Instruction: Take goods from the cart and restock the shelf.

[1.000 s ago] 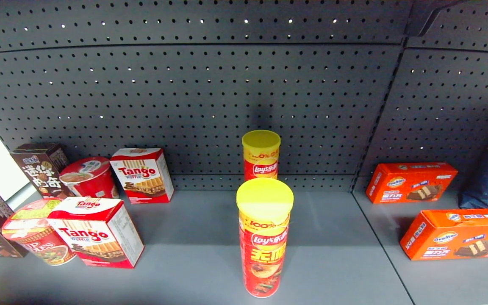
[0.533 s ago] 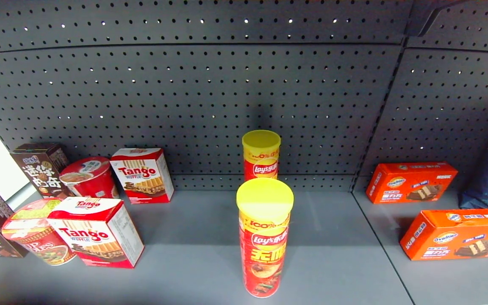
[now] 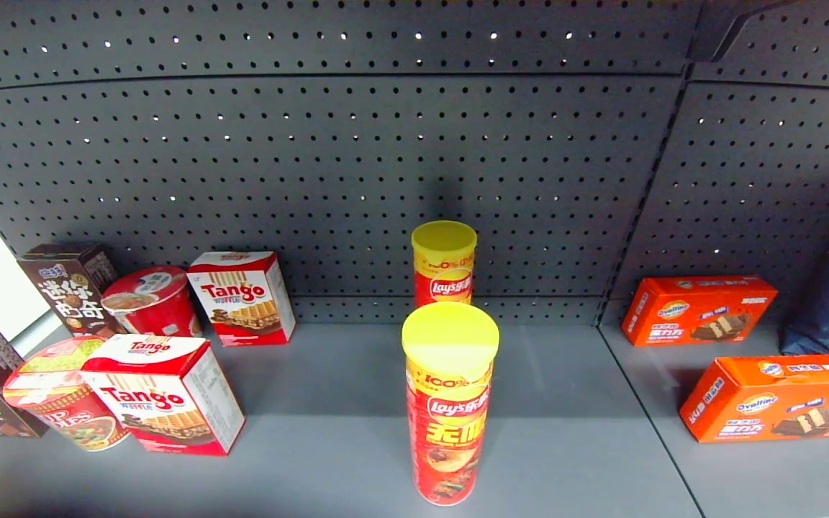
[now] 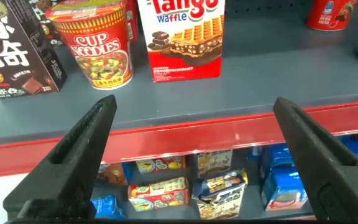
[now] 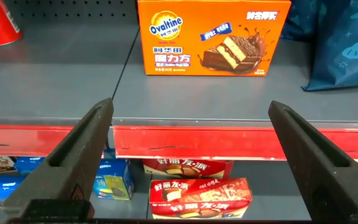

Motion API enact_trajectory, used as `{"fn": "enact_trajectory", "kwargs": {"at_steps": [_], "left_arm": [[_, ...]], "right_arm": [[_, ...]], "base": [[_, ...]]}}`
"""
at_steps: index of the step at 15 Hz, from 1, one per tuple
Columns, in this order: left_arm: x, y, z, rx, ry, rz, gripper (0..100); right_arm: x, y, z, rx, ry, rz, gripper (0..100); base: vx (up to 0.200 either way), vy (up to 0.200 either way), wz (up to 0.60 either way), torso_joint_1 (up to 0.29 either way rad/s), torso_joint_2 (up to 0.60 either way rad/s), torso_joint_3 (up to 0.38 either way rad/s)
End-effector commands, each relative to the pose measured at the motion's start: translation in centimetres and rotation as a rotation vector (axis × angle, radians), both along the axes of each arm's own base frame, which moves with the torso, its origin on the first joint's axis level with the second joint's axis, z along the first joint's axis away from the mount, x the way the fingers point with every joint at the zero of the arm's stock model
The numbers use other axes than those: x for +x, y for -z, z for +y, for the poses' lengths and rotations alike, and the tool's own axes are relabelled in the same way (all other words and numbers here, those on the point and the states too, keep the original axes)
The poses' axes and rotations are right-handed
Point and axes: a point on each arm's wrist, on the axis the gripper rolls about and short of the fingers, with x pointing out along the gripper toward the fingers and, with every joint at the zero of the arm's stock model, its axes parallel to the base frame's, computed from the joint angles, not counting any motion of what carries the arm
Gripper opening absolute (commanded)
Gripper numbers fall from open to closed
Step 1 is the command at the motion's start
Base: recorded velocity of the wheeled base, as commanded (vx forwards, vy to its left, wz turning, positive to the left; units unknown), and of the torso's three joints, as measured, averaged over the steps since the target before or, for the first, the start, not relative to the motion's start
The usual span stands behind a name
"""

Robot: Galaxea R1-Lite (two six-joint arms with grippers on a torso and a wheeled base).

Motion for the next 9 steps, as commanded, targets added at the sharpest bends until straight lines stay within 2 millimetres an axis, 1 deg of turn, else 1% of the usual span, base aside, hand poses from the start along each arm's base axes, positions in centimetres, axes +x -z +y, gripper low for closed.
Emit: {"fn": "enact_trajectory", "kwargs": {"at_steps": [1, 9], "left_arm": [[0.00, 0.00, -0.01, 0.000, -0.001, -0.001, 100], [0.01, -0.01, 0.00, -0.002, 0.002, 0.001, 100]], "right_arm": [[0.00, 0.00, 0.00, 0.000, 0.000, 0.000, 100], [0.00, 0.00, 0.00, 0.000, 0.000, 0.000, 100]], "base": [[0.000, 0.000, 0.00, 0.000, 0.00, 0.000], [0.000, 0.000, 0.00, 0.000, 0.00, 0.000]]}}
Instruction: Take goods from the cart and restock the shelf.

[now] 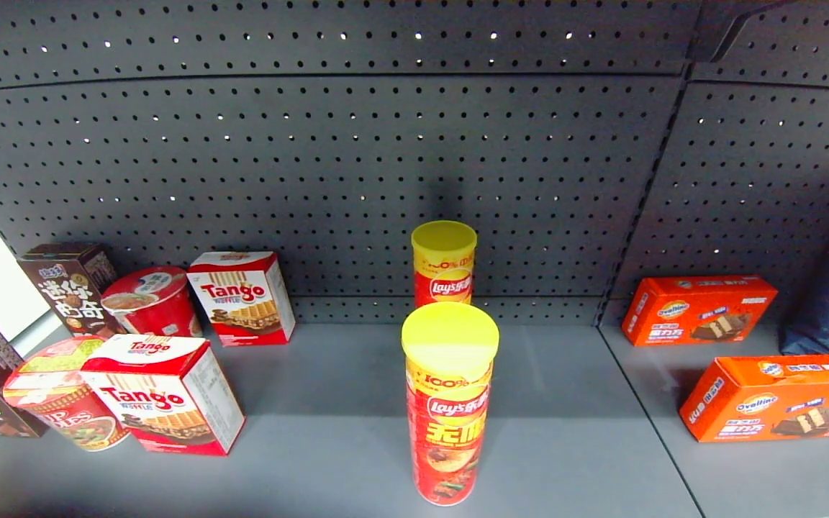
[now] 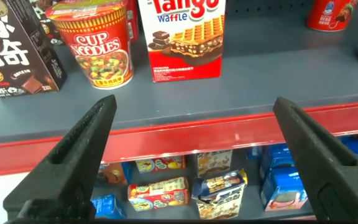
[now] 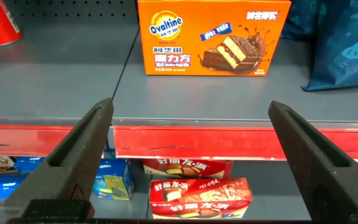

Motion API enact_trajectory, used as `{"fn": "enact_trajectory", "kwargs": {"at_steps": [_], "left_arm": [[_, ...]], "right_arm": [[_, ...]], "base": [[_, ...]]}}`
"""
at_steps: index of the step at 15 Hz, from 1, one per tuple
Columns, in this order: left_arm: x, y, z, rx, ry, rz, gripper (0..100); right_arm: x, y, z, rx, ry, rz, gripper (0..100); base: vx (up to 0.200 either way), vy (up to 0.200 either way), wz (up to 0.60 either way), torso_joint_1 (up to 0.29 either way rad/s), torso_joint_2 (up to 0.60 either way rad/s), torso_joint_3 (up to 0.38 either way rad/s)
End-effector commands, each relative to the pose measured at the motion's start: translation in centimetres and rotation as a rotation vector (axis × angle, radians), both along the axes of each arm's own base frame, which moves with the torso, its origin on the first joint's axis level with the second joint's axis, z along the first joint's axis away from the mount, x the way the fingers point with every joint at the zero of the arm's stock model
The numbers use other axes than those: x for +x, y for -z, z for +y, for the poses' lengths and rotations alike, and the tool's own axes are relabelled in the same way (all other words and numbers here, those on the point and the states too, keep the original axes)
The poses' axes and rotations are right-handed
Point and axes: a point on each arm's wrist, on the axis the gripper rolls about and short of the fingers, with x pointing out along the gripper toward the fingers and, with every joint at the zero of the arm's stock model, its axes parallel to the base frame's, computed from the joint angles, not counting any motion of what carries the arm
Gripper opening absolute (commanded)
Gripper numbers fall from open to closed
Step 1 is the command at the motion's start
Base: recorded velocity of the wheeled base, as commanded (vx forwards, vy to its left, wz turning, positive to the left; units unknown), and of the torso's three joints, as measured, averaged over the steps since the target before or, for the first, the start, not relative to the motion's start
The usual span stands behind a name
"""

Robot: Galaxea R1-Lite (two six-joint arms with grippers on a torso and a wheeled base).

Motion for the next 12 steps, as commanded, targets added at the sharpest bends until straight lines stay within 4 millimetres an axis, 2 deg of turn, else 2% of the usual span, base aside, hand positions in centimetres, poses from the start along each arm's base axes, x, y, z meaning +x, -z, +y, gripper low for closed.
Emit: {"fn": "enact_trajectory", "kwargs": {"at_steps": [1, 12], "left_arm": [[0.01, -0.01, 0.00, 0.001, -0.001, 0.000, 100], [0.01, -0.01, 0.00, 0.000, 0.001, 0.000, 100]], "right_arm": [[0.00, 0.00, 0.00, 0.000, 0.000, 0.000, 100], [0.00, 0.00, 0.00, -0.001, 0.000, 0.000, 100]], "base": [[0.000, 0.000, 0.00, 0.000, 0.00, 0.000], [0.000, 0.000, 0.00, 0.000, 0.00, 0.000]]}}
